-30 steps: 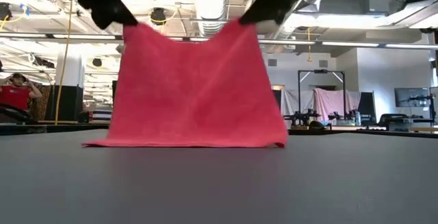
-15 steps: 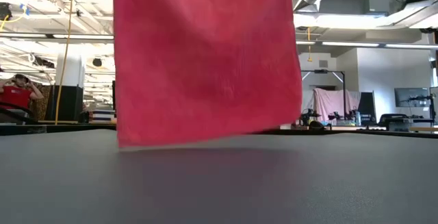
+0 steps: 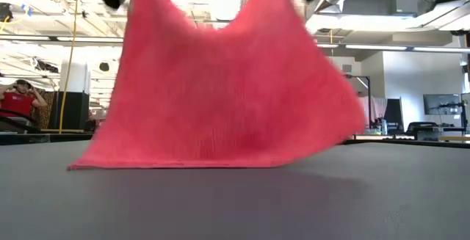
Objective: Roll towel
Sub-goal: Fold the microfiber towel
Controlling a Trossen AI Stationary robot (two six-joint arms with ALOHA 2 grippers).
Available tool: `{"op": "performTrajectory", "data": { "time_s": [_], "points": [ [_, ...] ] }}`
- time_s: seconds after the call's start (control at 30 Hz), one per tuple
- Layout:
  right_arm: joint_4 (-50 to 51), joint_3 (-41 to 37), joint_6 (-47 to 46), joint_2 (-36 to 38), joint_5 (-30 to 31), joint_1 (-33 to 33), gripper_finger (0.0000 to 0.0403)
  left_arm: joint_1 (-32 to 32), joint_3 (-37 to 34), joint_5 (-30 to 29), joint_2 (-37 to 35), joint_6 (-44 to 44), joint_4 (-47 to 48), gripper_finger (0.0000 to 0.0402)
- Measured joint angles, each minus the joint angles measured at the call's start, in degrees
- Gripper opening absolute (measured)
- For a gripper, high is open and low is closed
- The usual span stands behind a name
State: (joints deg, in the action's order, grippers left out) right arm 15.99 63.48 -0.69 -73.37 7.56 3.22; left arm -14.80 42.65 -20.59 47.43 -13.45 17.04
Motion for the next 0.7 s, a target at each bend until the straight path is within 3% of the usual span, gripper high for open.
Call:
{"op": "performTrajectory", "data": {
  "time_s": [0.3, 0.47, 0.7],
  "points": [
    [-2.57, -0.02, -5.26, -18.94, 0.34, -14.63, 0.0022, 10.10, 0.00, -3.67, 11.85, -15.51, 16.38, 0.0000],
    [-5.60, -0.02, -4.82, -27.34, -0.23, -16.67, 0.0022, 13.52, 0.00, -2.15, 18.07, -14.38, 18.51, 0.0016],
    [-10.10, -0.02, -3.22, -31.69, -0.23, -17.39, 0.0022, 17.75, 0.00, -0.06, 18.49, -10.85, 17.39, 0.0089]
  ]
}}
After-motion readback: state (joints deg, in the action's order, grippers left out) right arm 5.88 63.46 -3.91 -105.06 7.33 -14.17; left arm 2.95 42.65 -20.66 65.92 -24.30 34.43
